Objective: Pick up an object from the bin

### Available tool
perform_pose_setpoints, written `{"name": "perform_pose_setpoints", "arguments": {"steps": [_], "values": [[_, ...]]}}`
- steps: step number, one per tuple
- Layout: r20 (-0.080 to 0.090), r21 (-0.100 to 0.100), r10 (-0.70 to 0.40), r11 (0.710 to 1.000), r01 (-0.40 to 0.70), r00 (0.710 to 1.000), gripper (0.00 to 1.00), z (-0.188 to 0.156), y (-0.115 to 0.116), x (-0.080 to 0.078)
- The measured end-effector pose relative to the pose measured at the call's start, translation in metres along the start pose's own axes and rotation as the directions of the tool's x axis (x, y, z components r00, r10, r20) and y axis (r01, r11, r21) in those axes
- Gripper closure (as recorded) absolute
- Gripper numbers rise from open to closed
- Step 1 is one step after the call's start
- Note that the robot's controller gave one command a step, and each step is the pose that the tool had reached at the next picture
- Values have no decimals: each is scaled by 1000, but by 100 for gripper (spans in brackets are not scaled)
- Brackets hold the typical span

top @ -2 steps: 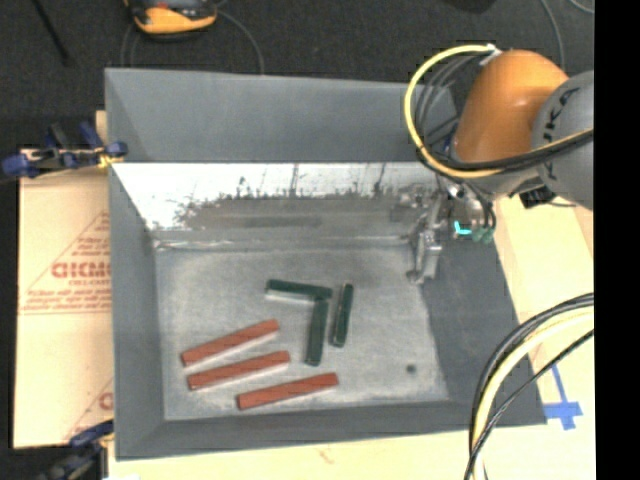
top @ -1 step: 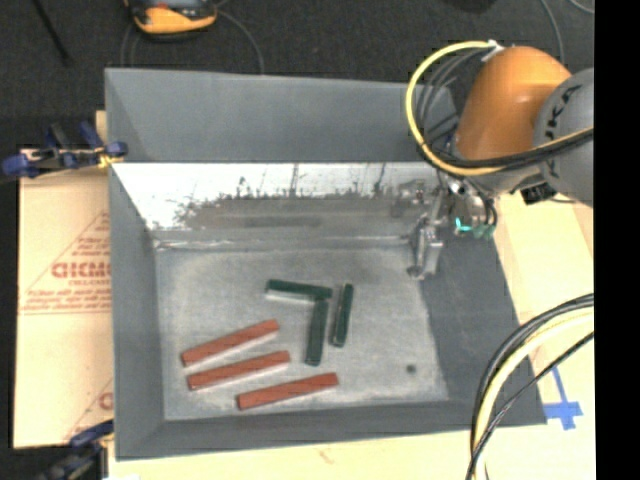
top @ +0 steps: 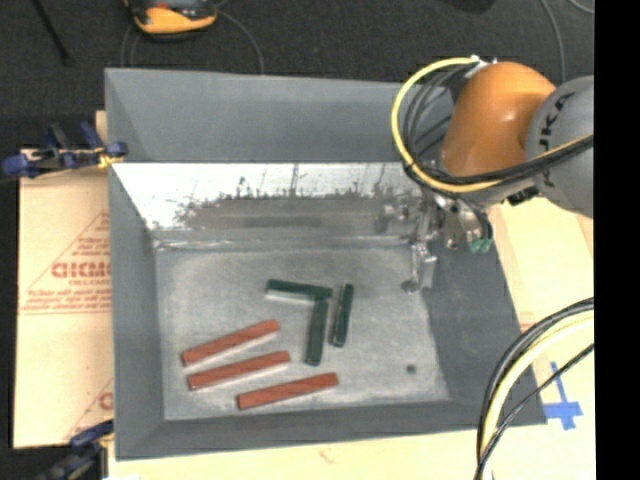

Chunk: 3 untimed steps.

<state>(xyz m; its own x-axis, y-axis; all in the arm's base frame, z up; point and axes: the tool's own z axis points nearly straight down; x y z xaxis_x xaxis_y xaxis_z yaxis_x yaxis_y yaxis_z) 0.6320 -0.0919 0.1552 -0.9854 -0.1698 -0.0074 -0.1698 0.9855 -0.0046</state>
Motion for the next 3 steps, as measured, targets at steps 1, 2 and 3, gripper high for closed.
{"name": "perform_pose_setpoints", "arguments": {"steps": [1, 2, 3], "values": [[1, -1, -192, 981, 192, 981, 0, 33, 58, 0], [-4, -5, -304, 953, 304, 953, 100, 82, 82, -18], [-1, -4, -304, 953, 304, 953, 0, 83, 82, -18]]}}
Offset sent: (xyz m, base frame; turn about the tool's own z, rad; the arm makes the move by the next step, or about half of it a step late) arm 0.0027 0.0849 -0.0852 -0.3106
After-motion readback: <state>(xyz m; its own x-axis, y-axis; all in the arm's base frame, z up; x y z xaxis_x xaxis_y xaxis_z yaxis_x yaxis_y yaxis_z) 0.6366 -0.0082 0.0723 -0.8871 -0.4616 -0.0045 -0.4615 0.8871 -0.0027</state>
